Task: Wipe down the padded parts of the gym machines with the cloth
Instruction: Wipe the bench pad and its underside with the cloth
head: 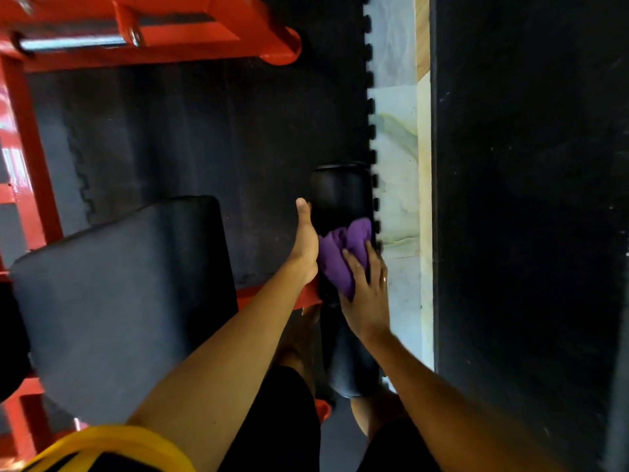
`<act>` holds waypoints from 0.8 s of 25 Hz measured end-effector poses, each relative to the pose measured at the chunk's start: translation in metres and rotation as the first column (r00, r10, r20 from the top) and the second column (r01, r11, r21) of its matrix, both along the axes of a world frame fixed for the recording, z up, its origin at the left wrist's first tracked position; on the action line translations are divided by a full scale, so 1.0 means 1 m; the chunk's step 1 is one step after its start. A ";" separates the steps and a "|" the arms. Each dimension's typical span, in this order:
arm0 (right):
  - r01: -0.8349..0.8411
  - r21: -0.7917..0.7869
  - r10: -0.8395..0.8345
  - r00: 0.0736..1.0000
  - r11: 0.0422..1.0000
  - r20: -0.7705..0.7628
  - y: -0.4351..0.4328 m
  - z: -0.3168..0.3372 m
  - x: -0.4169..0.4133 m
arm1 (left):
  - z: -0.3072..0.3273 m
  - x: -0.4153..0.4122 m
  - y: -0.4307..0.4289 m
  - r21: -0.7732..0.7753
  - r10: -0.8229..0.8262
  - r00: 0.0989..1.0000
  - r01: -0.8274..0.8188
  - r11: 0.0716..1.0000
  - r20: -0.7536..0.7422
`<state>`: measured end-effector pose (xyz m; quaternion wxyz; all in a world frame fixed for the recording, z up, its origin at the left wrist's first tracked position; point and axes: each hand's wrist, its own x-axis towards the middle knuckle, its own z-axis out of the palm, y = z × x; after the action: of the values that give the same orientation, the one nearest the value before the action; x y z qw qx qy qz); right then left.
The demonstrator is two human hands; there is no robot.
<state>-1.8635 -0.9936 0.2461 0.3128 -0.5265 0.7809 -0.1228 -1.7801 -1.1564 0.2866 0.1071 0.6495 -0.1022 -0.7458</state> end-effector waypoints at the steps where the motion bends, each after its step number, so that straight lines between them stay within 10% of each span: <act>1: 0.030 0.025 -0.030 1.000 0.999 -0.001 0.017 0.000 0.004 | -0.003 0.000 0.000 -0.014 0.017 1.000 -0.017 1.000 0.016; 10: 0.219 -0.083 -0.221 0.975 0.972 -0.023 -0.160 -0.015 -0.030 | -0.026 -0.023 0.040 -0.124 0.065 0.990 -0.050 0.991 0.127; 20: 0.083 0.034 -0.084 0.996 0.996 0.031 -0.007 0.005 -0.007 | 0.004 -0.018 0.015 0.068 0.081 0.983 -0.093 0.993 0.165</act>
<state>-1.8709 -1.0001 0.2513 0.3285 -0.4862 0.7990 -0.1314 -1.7977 -1.1416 0.2908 0.1063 0.7153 -0.0540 -0.6886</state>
